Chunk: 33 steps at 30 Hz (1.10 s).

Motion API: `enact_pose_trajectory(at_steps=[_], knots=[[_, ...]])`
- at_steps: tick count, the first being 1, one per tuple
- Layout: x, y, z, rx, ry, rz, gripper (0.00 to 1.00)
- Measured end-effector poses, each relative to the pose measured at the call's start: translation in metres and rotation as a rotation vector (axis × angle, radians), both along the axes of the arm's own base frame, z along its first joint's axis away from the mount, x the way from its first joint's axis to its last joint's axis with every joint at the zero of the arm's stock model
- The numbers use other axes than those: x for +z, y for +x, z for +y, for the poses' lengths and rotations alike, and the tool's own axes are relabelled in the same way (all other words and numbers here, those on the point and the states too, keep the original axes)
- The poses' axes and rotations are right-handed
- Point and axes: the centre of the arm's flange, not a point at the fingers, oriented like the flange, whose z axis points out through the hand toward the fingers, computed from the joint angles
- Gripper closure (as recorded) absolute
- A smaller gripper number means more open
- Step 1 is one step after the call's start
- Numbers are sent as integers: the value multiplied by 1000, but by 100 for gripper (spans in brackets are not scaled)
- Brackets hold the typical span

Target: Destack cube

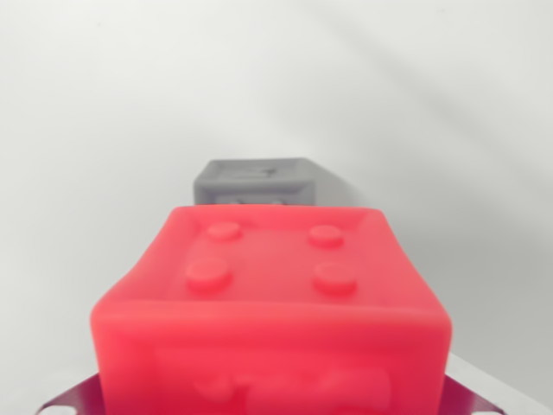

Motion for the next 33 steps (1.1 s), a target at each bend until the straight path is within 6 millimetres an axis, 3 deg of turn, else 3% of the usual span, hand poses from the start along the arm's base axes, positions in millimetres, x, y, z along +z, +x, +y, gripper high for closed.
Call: enact_pose_trajectory(at_steps=[33], knots=[[-16,56,-28,-93,-2,0,100]])
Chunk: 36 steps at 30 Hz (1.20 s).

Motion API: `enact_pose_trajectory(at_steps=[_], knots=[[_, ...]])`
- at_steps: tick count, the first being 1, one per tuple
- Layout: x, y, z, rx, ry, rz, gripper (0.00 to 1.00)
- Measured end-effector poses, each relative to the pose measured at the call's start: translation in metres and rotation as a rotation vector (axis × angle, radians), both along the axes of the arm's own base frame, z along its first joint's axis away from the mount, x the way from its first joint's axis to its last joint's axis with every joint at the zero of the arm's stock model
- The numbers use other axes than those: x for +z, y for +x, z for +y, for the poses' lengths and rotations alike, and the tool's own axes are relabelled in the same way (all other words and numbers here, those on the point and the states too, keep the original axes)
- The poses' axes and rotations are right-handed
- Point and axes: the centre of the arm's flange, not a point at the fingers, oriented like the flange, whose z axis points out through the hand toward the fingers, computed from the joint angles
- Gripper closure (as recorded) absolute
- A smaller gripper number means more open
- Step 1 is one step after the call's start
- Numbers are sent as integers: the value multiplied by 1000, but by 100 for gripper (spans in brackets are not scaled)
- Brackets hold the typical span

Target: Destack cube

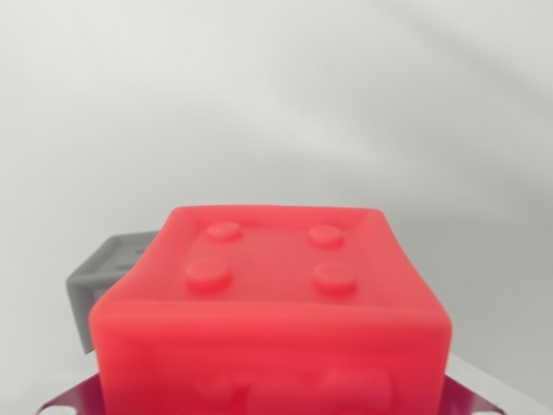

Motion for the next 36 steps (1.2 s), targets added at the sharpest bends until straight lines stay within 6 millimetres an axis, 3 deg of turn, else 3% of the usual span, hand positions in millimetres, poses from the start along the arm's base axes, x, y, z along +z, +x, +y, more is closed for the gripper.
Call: enact_pose_trajectory(at_steps=[36], knots=[[-18,64,-31,-109,-1,0,100]])
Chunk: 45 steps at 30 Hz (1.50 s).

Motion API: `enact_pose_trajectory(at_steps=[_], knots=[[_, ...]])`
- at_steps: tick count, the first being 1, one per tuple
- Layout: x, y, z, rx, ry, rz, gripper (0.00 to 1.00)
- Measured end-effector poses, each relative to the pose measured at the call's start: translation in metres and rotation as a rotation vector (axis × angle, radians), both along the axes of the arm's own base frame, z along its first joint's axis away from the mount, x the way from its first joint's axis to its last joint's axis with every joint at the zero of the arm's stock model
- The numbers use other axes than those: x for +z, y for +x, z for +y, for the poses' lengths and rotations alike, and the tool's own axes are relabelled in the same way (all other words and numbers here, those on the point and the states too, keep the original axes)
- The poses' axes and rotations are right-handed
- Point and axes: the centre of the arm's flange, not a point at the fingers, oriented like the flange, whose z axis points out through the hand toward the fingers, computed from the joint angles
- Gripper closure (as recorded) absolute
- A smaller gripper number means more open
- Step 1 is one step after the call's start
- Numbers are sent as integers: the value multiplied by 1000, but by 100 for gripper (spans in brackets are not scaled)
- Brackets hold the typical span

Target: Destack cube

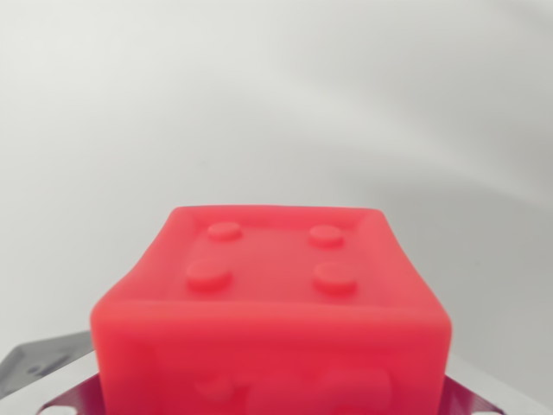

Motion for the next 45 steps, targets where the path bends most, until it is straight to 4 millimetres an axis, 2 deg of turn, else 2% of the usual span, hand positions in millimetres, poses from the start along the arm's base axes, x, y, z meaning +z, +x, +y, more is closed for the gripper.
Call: enact_pose_trajectory(at_steps=[33,45], knots=[[-16,55,-27,-92,0,-1,100],[-53,53,-27,-97,0,10,100]])
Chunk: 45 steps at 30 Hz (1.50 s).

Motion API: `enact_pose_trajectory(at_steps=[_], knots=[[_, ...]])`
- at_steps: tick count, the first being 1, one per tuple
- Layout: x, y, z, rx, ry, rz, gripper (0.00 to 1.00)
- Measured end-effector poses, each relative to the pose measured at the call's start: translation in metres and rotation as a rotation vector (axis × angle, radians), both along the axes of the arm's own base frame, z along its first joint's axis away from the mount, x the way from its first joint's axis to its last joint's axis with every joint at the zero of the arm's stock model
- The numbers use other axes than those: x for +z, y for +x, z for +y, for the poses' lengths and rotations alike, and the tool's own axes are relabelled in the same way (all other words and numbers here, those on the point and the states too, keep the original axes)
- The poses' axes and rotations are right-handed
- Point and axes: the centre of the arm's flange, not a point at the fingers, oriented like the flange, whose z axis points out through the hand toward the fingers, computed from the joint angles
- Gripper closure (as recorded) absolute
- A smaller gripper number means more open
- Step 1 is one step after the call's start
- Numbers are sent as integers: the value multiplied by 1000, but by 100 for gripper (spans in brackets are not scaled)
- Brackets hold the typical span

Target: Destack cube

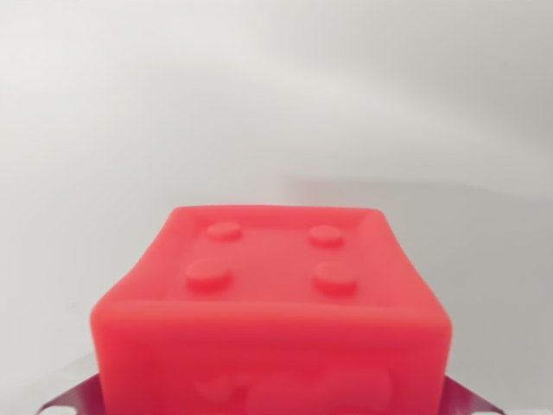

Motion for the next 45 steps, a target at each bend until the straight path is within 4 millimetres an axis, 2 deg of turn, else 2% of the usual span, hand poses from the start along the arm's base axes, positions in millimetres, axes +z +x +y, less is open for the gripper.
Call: enact_pose_trajectory(at_steps=[15,28,29,45], knots=[[-32,0,0,-1,0,-1,100],[-41,1,0,-1,0,-4,100],[-41,1,0,-1,0,-4,0],[-44,0,0,-1,0,-2,0]])
